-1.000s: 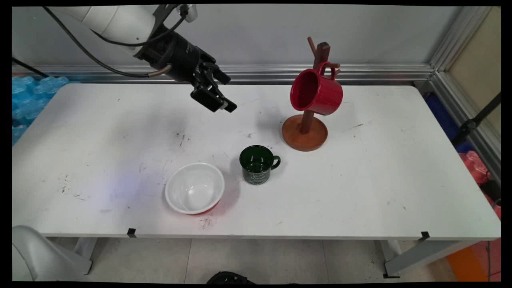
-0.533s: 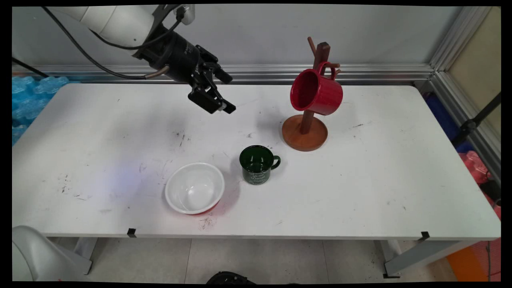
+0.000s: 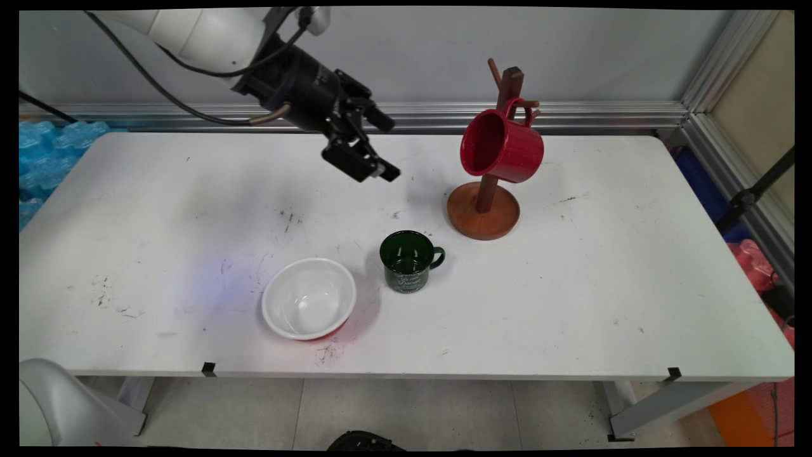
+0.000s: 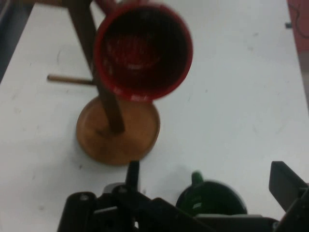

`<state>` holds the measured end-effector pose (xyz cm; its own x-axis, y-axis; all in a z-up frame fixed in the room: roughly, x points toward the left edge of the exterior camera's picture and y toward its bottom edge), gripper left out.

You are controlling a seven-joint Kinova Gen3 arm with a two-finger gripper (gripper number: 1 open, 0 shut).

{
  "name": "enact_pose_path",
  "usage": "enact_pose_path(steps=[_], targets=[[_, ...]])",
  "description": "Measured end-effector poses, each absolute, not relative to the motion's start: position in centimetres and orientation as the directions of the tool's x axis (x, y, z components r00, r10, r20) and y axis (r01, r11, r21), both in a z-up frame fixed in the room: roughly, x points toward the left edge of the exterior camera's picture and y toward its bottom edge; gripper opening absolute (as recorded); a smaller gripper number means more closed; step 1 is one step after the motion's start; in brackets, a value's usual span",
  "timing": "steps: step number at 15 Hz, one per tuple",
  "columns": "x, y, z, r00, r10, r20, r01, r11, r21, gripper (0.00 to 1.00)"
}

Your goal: Pick up the red mug from the rack

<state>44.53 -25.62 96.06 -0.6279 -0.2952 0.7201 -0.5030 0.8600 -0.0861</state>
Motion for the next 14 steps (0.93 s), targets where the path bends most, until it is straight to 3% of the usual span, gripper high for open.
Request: enact_pose_path(steps=[14], targets=[[38.8, -27.5, 95.7, -0.565, -0.295, 0.771, -0.522, 0.851, -0.058, 1.0]])
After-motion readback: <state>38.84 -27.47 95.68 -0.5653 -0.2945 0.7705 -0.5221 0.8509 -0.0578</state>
